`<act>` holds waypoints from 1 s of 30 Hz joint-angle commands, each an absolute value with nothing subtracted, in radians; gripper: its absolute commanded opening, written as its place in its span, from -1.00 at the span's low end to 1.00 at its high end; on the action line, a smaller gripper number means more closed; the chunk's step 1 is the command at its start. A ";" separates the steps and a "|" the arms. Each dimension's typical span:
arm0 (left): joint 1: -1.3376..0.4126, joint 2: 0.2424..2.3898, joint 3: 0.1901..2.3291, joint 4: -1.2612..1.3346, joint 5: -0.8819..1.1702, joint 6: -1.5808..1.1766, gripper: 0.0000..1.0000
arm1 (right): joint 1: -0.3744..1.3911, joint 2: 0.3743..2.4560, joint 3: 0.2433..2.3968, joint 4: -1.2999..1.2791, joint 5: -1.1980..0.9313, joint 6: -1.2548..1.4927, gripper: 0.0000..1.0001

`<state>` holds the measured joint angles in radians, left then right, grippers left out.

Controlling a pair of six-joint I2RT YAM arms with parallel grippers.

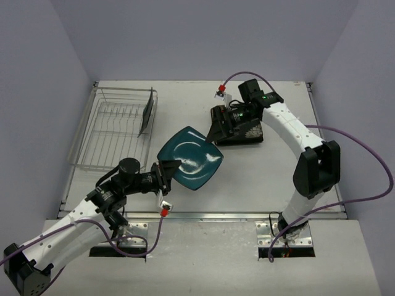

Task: Unload the plates from the dish rack

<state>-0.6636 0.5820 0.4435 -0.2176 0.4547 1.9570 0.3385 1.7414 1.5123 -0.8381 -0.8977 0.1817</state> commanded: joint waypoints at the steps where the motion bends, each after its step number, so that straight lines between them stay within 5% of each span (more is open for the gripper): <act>1: -0.667 0.543 0.465 -0.017 0.521 2.163 -1.00 | 0.376 1.774 1.510 -0.807 -0.935 0.154 0.87; 10: -0.667 0.558 0.465 0.004 0.508 2.159 -1.00 | 0.420 1.781 1.462 -0.802 -0.984 0.138 -0.15; 14: -0.668 0.560 0.449 0.038 0.502 2.160 -1.00 | 0.419 1.774 1.474 -0.827 -1.000 0.121 -0.94; 17: -0.667 0.556 0.436 0.051 0.485 2.162 -0.75 | 0.405 1.758 1.476 -0.825 -1.033 0.135 -1.00; 19: -0.667 0.551 0.424 0.059 0.458 2.153 -0.10 | 0.361 1.758 1.477 -0.825 -1.081 0.158 -1.00; 23: -0.667 0.544 0.416 0.072 0.409 2.113 0.80 | 0.249 1.776 1.485 -0.824 -1.139 0.190 -1.00; 25: -0.667 0.543 0.420 0.092 0.378 2.088 0.98 | 0.152 1.791 1.498 -0.824 -1.176 0.217 -1.00; 30: -0.667 0.581 0.459 0.152 0.289 1.982 1.00 | -0.016 1.841 1.553 -0.810 -1.195 0.250 -1.00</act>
<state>-0.6636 0.5630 0.3977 0.0097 0.3674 1.9894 0.1352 1.8135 1.4723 -0.8460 -1.1042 0.1888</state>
